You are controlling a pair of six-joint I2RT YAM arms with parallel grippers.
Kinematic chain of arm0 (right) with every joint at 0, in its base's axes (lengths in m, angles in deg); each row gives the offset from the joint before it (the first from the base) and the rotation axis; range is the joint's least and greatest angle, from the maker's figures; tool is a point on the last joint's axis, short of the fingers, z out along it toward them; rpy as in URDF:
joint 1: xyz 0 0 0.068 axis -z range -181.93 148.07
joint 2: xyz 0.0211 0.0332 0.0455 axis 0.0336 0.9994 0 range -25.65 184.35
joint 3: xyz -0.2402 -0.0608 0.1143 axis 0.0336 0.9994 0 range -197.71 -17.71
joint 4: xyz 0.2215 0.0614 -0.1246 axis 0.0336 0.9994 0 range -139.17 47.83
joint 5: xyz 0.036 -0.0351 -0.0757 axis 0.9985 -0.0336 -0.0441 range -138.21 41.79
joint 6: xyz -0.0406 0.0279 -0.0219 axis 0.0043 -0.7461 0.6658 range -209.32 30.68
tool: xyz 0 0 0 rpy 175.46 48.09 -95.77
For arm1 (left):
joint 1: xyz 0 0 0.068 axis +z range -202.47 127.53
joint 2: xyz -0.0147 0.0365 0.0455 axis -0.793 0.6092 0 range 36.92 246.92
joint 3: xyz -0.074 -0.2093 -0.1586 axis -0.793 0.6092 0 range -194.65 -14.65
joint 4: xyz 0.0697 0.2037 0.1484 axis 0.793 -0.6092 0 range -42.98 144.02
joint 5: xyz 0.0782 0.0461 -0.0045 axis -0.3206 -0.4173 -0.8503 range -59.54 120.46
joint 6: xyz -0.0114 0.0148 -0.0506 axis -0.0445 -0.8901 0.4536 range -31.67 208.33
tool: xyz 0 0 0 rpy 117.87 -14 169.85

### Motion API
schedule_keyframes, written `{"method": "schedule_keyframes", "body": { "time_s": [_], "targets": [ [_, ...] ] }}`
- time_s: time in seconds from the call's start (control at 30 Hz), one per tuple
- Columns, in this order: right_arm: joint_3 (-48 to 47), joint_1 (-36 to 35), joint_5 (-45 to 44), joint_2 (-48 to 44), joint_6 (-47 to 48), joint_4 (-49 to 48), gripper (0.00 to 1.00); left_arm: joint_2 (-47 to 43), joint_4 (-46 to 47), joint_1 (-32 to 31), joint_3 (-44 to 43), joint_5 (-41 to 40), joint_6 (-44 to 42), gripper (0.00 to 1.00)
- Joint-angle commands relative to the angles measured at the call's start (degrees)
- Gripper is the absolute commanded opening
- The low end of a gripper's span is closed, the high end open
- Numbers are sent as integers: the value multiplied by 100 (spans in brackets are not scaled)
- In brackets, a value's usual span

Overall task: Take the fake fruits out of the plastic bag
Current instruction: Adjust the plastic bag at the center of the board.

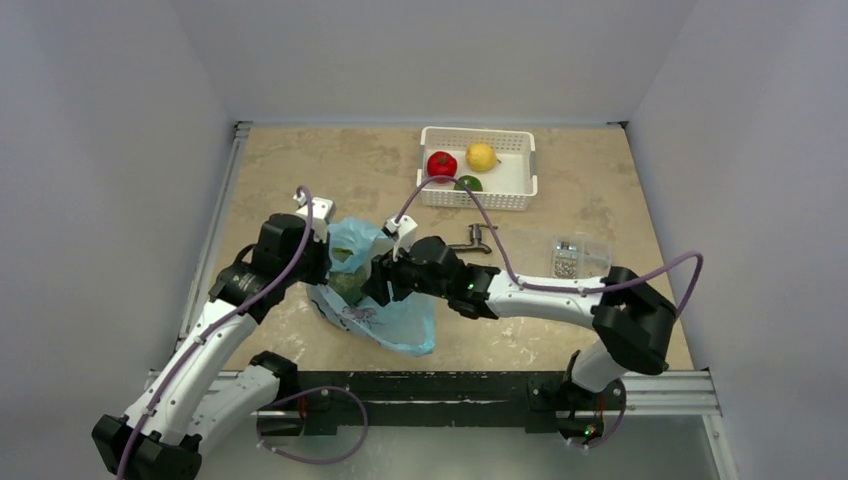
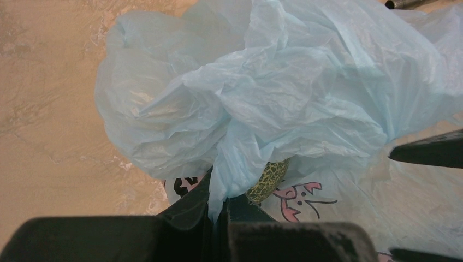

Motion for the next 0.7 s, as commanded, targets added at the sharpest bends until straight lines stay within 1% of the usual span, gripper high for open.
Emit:
{"method": "schedule_keyframes", "body": {
  "time_s": [0.0,0.1,0.2,0.3,0.33,0.4,0.5,0.53,0.57,0.6,0.67],
  "targets": [
    [110,20,-336,344,-428,-779,56,88,139,13,-432,719,302,0],
    [162,70,-226,633,-641,-1206,60,389,47,13,-971,1266,588,0],
    [5,213,162,989,-847,-1415,60,715,-183,7,-1765,1901,938,0],
    [-21,390,396,1179,-1045,-1634,61,700,54,-62,-2162,2608,1410,0],
    [15,447,443,1195,-1108,-1716,61,636,75,-100,-2198,2706,1466,0],
    [114,526,462,1181,-1133,-1760,62,458,-108,-118,-2165,2557,1483,0],
    [250,539,203,1082,-956,-1620,65,211,-485,-119,-1813,2152,977,0],
    [284,541,67,1053,-913,-1557,65,180,-723,-119,-1680,1716,852,0],
    [304,540,-25,1011,-877,-1432,66,178,-943,-116,-1547,1442,709,0],
    [321,535,-175,970,-829,-1310,70,186,-1118,-111,-1406,997,586,0],
    [391,523,-438,846,-736,-1136,75,199,-1085,-110,-991,414,347,0]
  ]
}}
